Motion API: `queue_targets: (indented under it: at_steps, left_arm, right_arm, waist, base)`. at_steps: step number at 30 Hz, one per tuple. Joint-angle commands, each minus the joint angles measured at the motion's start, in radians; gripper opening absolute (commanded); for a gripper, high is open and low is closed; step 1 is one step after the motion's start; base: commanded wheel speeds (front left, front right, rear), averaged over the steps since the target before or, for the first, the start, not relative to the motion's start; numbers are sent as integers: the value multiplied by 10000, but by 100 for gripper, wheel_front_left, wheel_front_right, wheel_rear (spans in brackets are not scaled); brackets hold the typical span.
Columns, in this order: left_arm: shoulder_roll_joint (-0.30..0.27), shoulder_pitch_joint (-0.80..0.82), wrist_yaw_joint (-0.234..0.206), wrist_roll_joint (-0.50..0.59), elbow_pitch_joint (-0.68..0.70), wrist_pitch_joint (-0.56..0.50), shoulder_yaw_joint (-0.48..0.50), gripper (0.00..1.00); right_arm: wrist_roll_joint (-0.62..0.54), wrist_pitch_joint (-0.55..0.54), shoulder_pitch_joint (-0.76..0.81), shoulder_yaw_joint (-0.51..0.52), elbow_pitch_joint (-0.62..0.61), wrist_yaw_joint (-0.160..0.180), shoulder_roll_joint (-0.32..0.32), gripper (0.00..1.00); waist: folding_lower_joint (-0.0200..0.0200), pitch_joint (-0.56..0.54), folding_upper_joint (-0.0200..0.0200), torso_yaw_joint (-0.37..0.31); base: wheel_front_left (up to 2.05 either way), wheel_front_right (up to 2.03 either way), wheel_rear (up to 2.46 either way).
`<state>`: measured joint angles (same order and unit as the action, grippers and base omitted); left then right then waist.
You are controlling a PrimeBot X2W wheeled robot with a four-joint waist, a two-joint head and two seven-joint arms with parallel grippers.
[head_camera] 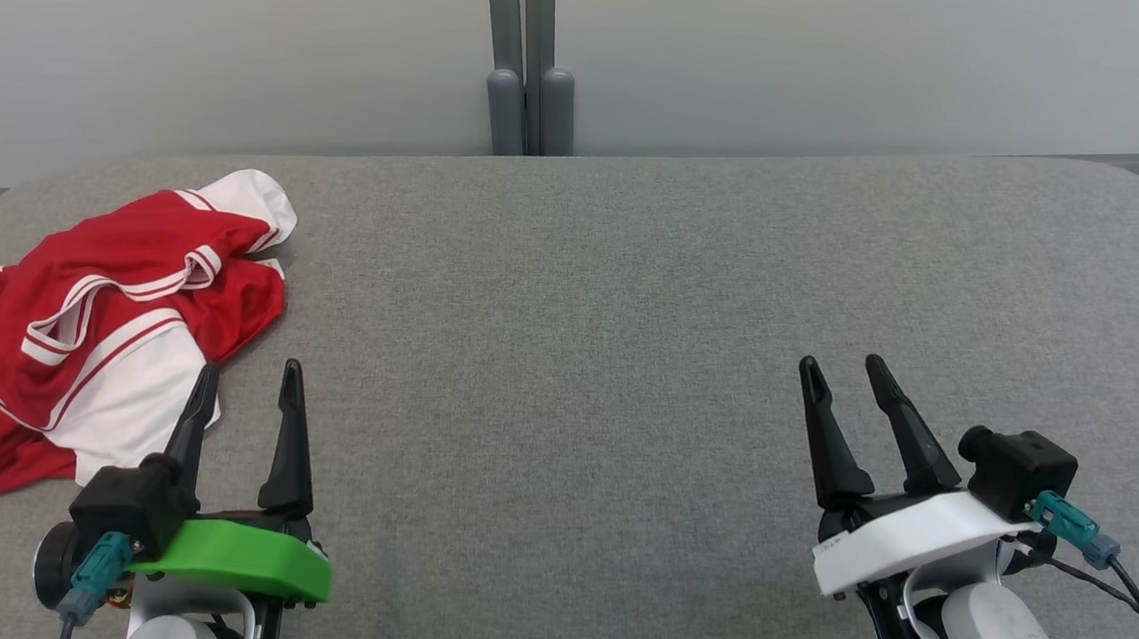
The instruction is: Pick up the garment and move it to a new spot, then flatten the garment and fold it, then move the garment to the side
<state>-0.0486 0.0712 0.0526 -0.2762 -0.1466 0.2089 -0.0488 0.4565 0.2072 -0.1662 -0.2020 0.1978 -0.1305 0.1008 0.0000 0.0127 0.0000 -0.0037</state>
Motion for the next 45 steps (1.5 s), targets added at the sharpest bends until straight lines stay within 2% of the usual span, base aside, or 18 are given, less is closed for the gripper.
queue_targets:
  at_steps: [1, 27, 45]
  left_arm:
    - [-71, 57, 8, 257, 51, 88, -4, 100]
    - [-41, 116, -88, 1927, -70, 583, -59, 100]
    - [-38, 129, -140, 1652, -197, 568, -103, 100]
  right_arm:
    - [-243, 112, -120, -31, -13, -3, -5, 100]
    - [-2063, 599, -245, 132, 427, -2, -200, 100]
    - [-1960, 586, -206, 279, 398, -2, -320, 100]
  waist:
    - [0, -6, 0, -8]
    - [0, -39, 0, -37]
    - [0, -61, 0, -54]
  base:
    - [0, 0, 0]
    - [0, 0, 0]
    - [0, 0, 0]
